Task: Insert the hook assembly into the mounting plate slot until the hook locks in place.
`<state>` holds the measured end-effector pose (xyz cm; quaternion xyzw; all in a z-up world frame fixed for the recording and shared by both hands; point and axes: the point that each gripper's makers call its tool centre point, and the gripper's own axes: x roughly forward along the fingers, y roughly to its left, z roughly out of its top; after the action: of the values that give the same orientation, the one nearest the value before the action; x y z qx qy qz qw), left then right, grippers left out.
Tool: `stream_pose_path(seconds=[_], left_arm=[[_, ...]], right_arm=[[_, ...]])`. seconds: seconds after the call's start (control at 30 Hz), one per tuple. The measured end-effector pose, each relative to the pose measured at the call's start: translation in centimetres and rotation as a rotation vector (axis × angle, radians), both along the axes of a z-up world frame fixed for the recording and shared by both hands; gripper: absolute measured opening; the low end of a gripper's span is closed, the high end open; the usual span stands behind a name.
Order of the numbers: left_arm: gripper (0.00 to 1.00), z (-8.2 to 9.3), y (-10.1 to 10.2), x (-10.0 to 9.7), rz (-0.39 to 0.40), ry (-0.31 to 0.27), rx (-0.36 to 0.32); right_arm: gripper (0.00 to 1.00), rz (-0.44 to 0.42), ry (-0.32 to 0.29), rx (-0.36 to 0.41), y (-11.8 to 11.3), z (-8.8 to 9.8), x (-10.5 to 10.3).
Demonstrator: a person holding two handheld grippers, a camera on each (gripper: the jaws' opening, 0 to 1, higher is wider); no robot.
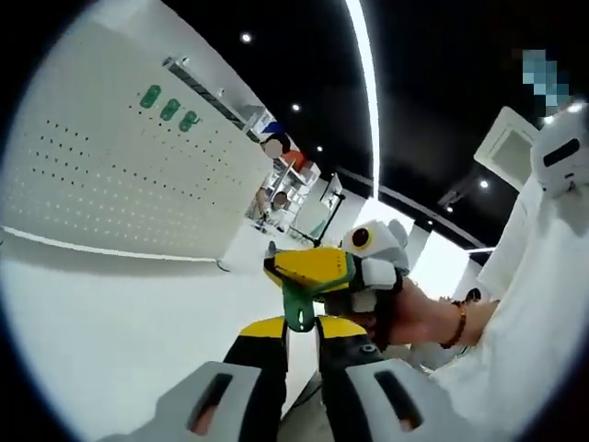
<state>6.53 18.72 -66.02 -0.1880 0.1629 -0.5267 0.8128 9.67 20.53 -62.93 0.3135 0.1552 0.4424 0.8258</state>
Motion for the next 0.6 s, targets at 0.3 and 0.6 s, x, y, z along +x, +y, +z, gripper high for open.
stream_pose_path(seconds=[0.3,0.6], left_arm=[[0.17,-0.4,0.4,0.7,0.058,-0.078,0.127],[0.2,-0.7,0.4,1.1,0.113,-0.156,0.223]], right_arm=[[0.01,-0.047,-0.052,-0.05,-0.4,0.4,0.6],[0.01,-0.132,-0.081,-0.162,-1.7,-0.9,1.6]])
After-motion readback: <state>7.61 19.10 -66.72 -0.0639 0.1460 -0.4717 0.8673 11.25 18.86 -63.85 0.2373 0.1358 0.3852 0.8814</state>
